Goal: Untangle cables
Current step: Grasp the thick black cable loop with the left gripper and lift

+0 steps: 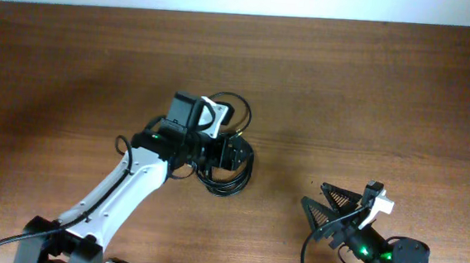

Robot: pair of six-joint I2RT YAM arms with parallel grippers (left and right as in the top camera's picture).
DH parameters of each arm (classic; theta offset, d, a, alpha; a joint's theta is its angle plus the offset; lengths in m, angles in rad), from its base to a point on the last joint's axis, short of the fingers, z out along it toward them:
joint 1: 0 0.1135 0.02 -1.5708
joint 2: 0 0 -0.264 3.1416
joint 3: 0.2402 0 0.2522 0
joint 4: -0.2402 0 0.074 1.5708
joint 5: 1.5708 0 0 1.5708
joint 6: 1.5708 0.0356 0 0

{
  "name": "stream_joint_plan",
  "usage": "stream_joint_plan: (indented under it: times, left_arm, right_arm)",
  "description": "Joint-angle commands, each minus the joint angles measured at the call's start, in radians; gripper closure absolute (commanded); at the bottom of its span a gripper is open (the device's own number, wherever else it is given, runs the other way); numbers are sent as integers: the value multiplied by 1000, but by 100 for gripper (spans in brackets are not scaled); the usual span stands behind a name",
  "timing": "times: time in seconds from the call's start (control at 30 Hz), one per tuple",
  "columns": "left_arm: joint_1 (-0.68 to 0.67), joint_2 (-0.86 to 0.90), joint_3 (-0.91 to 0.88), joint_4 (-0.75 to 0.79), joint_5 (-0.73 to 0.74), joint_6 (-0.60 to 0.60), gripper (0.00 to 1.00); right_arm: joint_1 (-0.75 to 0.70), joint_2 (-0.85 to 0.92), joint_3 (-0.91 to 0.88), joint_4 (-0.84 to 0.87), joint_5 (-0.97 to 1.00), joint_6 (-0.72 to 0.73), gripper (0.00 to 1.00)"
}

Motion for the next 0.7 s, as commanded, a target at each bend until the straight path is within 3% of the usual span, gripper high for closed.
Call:
stream_joint_plan:
  times: [0.0, 0.1, 0.17, 0.23, 0.27, 0.33, 0.4, 0.5, 0.6, 0.67]
  left_arm:
    - [-114, 42, -1, -5, -132, -120, 9]
    - [-225, 122, -1, 21, -418, -394, 1]
    - [-261, 180, -1, 76, -454, -449, 1]
    - [-284, 237, -1, 154, -450, -449, 16]
    - [-302, 267, -1, 195, -450, -449, 40]
    - [-318, 270, -1, 220, -450, -448, 59]
    - [-328, 270, -1, 266, -431, -453, 88]
    - [-332, 270, -1, 276, -432, -474, 100]
    - [-319, 240, 18, 259, -415, -462, 100]
    - [-287, 137, 40, 217, -350, -455, 100]
  right_arm:
    - [-2, -5, -5, -11, -28, 7, 2]
    - [-2, -5, -5, -11, -29, 7, 1]
    - [-2, -5, -5, -12, -37, 7, 1]
    - [-2, -5, -5, -14, -57, 7, 2]
    - [-2, -5, -5, -16, -70, 7, 2]
    - [-2, -5, -5, -17, -74, 7, 2]
    - [-2, -5, -5, -17, -77, 6, 2]
    - [-2, -5, -5, -17, -77, 7, 1]
    - [-2, -5, -5, -17, -87, 8, 1]
    - [-2, -5, -5, -18, -212, 8, 2]
